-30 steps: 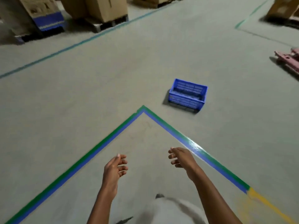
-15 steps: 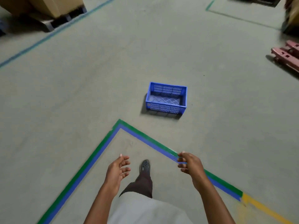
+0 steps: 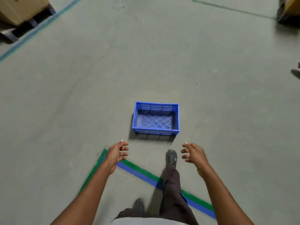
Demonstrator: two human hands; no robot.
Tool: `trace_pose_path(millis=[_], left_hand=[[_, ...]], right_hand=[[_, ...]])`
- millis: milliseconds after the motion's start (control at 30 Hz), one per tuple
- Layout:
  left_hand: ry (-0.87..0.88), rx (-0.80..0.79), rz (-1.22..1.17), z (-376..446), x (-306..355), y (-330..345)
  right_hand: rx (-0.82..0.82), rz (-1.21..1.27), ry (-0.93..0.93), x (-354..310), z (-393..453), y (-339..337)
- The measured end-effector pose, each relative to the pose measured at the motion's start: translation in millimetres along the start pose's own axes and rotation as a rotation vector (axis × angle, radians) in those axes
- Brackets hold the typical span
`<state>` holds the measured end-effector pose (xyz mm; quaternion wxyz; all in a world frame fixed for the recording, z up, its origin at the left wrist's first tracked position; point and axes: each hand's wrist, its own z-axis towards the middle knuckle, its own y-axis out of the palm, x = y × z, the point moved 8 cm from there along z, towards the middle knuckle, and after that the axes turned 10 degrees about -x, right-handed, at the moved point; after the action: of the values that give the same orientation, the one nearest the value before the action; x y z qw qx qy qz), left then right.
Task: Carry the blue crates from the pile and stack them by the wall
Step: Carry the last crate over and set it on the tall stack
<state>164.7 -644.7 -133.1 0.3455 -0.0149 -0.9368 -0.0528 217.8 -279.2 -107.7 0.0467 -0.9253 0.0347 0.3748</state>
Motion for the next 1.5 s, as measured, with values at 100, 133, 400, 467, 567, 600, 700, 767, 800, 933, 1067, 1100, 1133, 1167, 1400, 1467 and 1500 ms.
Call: trace_pose_path(millis=[100,133,400,467,567,600,700,767,800,933,1067,1100,1133,1167,1400,1467,1500], left_hand=[[-0.034,0.046,0.008,69.6,34.6,6.5],[-0.037,0.059,0.002,92.6,45.6,7.2],[-0.152,0.089,0.097,280.8,79.2,16.9],[-0.167,0.071,0.171,348.5,73.2,14.4],[-0.217,0.033,0.259,461.0,44.1,0.7],[-0.233,0.021,0.289,496.4,30.8,-6.2],[-0.231,0.047,0.429,599.6,-9.3,-34.1],[-0.196,0.152,0.567,656.4,-26.1,-58.4],[-0.182,0.220,0.636,680.2,-31.8,-69.0],[-0.215,0.404,0.697,748.2,-54.1,-97.8],[-0.195,0.283,0.612,791.4,-78.2,-91.0],[-0.170,0.293,0.576,794.9,-81.2,-90.2],[-0.137,0.313,0.529,796.2,-82.8,-89.0],[-0.103,0.323,0.475,796.6,-83.6,-87.7],[-0.138,0.207,0.231,798.6,-79.7,-82.5],[-0.179,0.168,0.253,788.2,-74.8,-83.0],[-0.183,0.162,0.261,778.5,-69.1,-82.3]], right_hand=[[-0.008,-0.033,0.038,-24.8,90.8,-12.1],[-0.019,-0.064,0.060,-29.8,120.1,-15.0],[-0.015,-0.176,0.256,-36.9,334.6,-42.1],[0.000,-0.220,0.263,-22.2,398.7,-44.3],[0.058,-0.301,0.279,18.7,501.4,-49.9],[0.072,-0.329,0.292,38.5,536.9,-52.0],[0.104,-0.395,0.346,90.9,628.7,-56.3],[0.135,-0.418,0.366,116.1,674.9,-61.1],[0.167,-0.424,0.359,125.9,695.8,-66.0],[0.289,-0.428,0.288,150.7,756.5,-83.5],[0.312,-0.330,0.234,170.9,784.1,-88.1],[0.312,-0.284,0.215,174.0,788.0,-88.2],[0.297,-0.202,0.197,175.7,791.0,-86.4],[0.275,-0.113,0.174,176.4,794.0,-83.8],[0.165,0.096,0.236,174.6,800.8,-84.9],[0.222,0.045,0.202,161.2,789.4,-87.7],[0.252,0.031,0.197,153.8,780.5,-88.9]])
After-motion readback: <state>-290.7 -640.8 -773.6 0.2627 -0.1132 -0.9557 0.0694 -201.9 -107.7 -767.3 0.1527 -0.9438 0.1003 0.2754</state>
